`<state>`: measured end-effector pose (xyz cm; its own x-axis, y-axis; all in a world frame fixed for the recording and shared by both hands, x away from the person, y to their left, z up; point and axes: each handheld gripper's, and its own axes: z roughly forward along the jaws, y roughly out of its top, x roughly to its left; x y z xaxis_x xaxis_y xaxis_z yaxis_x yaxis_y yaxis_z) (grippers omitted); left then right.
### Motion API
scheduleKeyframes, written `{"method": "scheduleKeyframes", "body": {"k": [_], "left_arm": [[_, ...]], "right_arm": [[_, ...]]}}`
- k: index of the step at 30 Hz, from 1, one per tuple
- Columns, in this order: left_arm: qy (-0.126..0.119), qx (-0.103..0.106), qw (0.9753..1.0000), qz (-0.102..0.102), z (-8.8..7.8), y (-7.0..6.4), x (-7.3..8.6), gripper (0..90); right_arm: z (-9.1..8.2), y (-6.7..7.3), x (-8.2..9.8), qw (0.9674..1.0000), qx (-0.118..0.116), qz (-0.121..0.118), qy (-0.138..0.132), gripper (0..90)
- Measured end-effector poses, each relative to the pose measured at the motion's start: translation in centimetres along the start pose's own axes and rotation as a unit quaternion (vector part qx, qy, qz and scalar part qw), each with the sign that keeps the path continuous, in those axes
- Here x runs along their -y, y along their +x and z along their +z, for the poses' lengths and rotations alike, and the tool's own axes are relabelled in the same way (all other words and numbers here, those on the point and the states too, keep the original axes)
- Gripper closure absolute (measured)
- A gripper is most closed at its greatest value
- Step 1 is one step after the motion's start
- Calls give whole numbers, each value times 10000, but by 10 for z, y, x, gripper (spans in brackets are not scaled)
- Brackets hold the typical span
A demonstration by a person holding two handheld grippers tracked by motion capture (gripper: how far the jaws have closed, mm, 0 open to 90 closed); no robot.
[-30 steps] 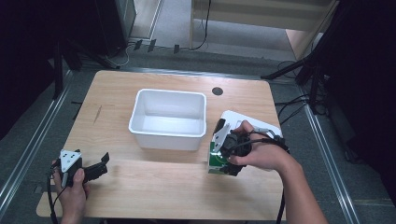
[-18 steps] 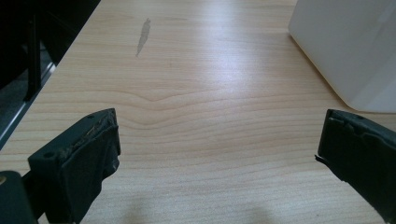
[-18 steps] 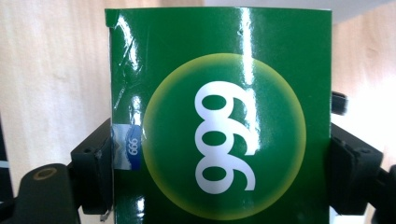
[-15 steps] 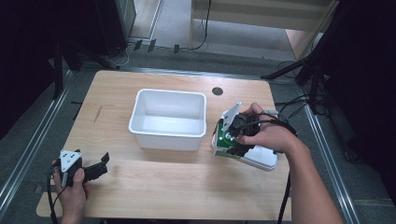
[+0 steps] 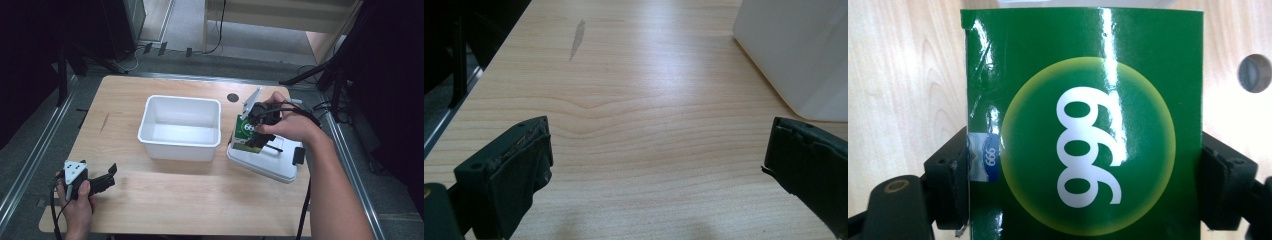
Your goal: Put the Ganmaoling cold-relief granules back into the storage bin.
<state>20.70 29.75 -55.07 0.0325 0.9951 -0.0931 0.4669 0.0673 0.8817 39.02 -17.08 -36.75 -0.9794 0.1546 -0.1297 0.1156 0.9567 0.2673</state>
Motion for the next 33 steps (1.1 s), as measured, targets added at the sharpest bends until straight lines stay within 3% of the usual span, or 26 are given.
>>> {"method": "scheduleKeyframes", "body": {"k": [10,16,22,33], "left_arm": [[-10,16,10000,3,1,0,0,0],[-11,15,10000,5,0,0,0,0],[-14,14,10000,13,1,-1,0,0],[-9,43,10000,3,0,0,0,0]], "right_arm": [[-17,-15,-23,9999,49,-100,-15,157],[-25,-16,-39,9998,66,-155,-54,157],[-26,-16,-57,9998,-107,-116,-132,158],[-20,-15,-90,9993,-135,-227,-258,157]]}}
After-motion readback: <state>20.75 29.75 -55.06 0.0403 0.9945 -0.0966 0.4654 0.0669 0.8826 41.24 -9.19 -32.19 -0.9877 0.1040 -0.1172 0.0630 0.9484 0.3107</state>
